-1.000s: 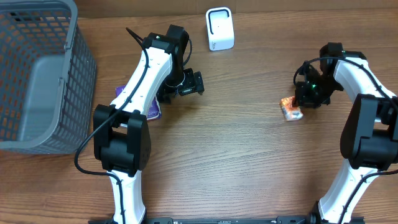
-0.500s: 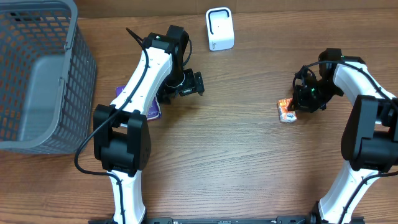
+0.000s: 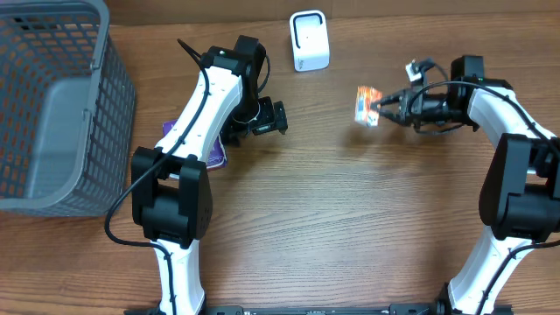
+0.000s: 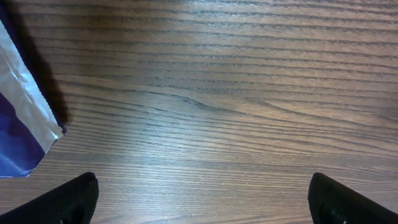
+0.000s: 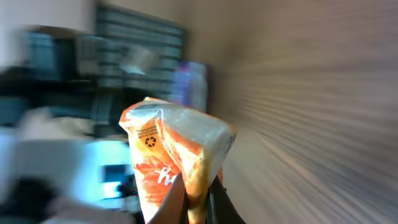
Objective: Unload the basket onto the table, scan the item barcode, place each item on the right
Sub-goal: 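Grasp the orange box with the right gripper and lift it, then hold the orange box up to the white scanner with the right gripper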
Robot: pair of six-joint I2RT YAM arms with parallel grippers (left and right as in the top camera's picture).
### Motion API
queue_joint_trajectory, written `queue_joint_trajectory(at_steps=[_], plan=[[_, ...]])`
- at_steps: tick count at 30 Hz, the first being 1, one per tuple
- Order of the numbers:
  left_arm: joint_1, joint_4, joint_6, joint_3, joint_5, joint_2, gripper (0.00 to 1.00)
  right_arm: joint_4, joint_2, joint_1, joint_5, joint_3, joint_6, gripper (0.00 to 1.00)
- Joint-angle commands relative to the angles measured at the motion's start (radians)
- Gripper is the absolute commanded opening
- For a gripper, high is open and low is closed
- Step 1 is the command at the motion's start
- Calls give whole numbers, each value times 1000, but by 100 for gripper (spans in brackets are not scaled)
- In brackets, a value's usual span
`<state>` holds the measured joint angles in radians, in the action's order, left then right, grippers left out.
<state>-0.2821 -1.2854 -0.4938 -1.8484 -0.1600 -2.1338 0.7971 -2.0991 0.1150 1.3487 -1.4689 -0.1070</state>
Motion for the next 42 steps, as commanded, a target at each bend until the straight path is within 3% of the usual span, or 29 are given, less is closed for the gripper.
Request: queue_joint_trajectory(at_steps=[1, 10, 14, 17, 22, 27, 35, 42], plan=[[-6, 6, 12, -12, 11, 15, 100, -34, 10, -14, 221, -25, 79, 4], [-6, 74, 11, -12, 11, 15, 100, -43, 10, -132, 221, -25, 81, 4], [-6, 87, 11, -12, 11, 15, 100, -123, 10, -222, 221, -25, 119, 4], [-6, 87, 12, -12, 11, 15, 100, -279, 10, -254, 221, -25, 275, 4], [-6, 87, 11, -12, 11, 15, 100, -675, 10, -257, 221, -25, 657, 4], [-6, 87, 11, -12, 11, 15, 100, -903, 10, -256, 221, -25, 863, 4], [-6, 87, 12, -12, 11, 15, 100, -966, 10, -256, 167, -25, 912, 4], [-6, 87, 12, -12, 11, 15, 100, -969, 10, -251, -196, -25, 917, 4]])
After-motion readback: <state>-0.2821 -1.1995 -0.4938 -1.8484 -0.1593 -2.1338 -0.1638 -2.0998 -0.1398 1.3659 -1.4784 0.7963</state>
